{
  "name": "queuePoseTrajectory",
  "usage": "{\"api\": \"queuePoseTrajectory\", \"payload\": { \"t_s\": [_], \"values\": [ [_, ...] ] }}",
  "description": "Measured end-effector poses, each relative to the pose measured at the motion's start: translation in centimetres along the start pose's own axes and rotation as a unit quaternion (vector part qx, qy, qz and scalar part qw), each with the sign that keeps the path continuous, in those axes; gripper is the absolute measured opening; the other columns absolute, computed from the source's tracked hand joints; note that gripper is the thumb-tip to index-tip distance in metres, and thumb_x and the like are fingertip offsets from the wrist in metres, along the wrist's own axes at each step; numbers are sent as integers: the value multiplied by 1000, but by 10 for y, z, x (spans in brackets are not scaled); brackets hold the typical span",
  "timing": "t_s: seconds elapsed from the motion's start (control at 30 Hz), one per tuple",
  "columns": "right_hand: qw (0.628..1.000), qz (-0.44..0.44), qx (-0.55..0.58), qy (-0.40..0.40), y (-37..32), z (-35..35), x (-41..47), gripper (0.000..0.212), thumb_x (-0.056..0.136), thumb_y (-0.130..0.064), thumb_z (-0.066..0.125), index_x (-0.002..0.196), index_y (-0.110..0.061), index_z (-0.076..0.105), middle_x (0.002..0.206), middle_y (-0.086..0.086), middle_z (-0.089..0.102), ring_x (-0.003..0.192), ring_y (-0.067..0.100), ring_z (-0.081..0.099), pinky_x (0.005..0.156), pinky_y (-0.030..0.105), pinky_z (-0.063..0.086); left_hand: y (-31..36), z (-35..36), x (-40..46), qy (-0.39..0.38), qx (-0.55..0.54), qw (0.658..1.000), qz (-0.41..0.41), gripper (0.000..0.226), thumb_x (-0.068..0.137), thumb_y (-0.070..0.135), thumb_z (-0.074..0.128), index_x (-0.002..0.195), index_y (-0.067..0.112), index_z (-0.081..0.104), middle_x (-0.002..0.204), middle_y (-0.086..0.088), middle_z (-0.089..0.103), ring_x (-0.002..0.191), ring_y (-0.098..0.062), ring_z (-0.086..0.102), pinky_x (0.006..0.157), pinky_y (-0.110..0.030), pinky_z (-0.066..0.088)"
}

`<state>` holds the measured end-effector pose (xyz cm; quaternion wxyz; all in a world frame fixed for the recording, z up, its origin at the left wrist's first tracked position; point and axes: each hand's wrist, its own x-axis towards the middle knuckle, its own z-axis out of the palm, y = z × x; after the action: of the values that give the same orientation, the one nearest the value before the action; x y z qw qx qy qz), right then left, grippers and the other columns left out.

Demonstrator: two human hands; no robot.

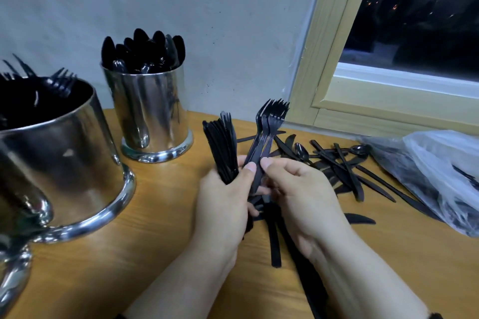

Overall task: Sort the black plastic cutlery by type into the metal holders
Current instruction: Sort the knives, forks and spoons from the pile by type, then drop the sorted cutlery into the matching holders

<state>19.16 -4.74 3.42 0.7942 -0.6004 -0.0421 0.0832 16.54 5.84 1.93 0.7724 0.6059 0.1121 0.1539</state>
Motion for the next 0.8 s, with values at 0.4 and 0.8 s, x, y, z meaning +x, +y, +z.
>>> {"api": "queuePoseTrajectory", "payload": {
  "t_s": [0.4, 0.8],
  "values": [
    [999, -25, -47, 10, -9, 12, -12, 18, 95, -20, 66, 94, -7, 78, 73, 19, 54, 53, 33, 50, 51, 40, 48, 0, -8, -4, -56, -55, 997, -24, 14, 99, 14, 64, 98, 22, 76, 73, -6, 67, 51, -17, 48, 47, -29, 39],
    [933, -141, -326, -59, -110, 42, -37, 14, 98, -28, 61, 107, -28, 71, 66, 5, 63, 64, 18, 57, 68, 38, 46, 66, -74, -49, -151, -16, 988, -30, 15, 101, 13, 59, 111, 15, 70, 78, -3, 69, 53, -14, 39, 51, -27, 40]
  ]
}}
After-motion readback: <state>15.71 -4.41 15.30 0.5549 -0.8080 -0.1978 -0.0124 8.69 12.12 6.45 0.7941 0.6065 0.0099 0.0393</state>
